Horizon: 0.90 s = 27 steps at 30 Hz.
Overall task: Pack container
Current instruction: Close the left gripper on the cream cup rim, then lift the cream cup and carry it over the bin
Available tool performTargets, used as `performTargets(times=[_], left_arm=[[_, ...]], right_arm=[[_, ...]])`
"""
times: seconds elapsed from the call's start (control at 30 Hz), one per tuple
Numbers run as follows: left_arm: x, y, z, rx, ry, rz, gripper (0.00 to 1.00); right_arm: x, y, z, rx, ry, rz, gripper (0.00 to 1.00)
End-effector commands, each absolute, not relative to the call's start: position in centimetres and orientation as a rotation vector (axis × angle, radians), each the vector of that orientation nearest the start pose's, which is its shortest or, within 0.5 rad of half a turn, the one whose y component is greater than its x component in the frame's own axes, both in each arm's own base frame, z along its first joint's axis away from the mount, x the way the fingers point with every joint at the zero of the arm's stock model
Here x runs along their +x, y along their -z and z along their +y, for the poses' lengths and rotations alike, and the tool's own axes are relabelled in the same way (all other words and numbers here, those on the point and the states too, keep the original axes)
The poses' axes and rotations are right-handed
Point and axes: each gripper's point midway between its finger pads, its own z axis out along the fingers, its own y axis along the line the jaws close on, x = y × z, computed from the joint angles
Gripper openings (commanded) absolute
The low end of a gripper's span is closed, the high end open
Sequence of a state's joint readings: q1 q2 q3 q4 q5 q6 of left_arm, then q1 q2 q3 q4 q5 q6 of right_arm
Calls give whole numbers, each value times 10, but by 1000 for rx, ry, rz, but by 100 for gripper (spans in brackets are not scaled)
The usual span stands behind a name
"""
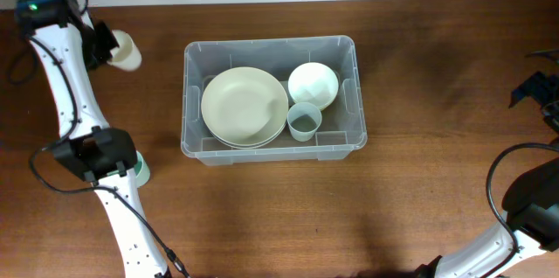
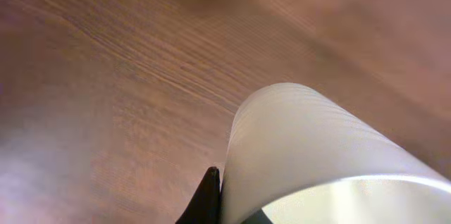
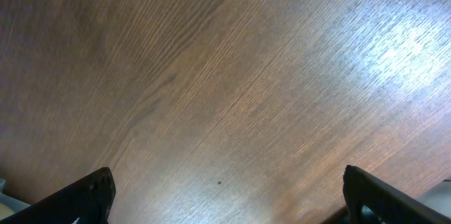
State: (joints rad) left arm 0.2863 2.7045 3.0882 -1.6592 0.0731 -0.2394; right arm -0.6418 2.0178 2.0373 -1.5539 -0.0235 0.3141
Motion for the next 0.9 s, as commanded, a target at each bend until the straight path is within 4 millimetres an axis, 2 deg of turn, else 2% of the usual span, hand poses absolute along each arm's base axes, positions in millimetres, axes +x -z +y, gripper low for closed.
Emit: performTargets(times=[0.0, 0.1, 0.2, 0.33, 0.37, 0.47, 0.53, 0.63, 0.7, 0.87], left_arm=[[505, -266, 77, -462, 221, 2548, 1], [495, -312, 4, -184, 364, 2488, 1], [479, -335, -71, 61, 413, 2456, 1], [456, -332, -161, 292, 499, 2473, 1], [447, -325, -185, 354, 520, 2498, 1], [422, -300, -240, 511, 552, 2578, 1], [407, -277, -262, 589, 510, 2650, 1], [395, -244, -273, 627, 377, 2750, 1], [385, -228, -279, 663, 369, 2806, 1], [373, -195, -275, 635, 336, 2946, 1]], right_arm=[[310, -179, -229, 1427, -8, 2730, 99], [310, -179, -229, 1428, -8, 2730, 99], [310, -179, -229, 1427, -8, 2730, 99], [310, -179, -229, 1427, -8, 2730, 99], [310, -179, -229, 1427, -8, 2730, 99], [310, -179, -229, 1427, -8, 2730, 99], [310, -179, -229, 1428, -8, 2730, 99], [310, -179, -229, 1428, -8, 2730, 99], [310, -179, -229, 1428, -8, 2730, 99], [310, -179, -229, 1428, -8, 2730, 99]])
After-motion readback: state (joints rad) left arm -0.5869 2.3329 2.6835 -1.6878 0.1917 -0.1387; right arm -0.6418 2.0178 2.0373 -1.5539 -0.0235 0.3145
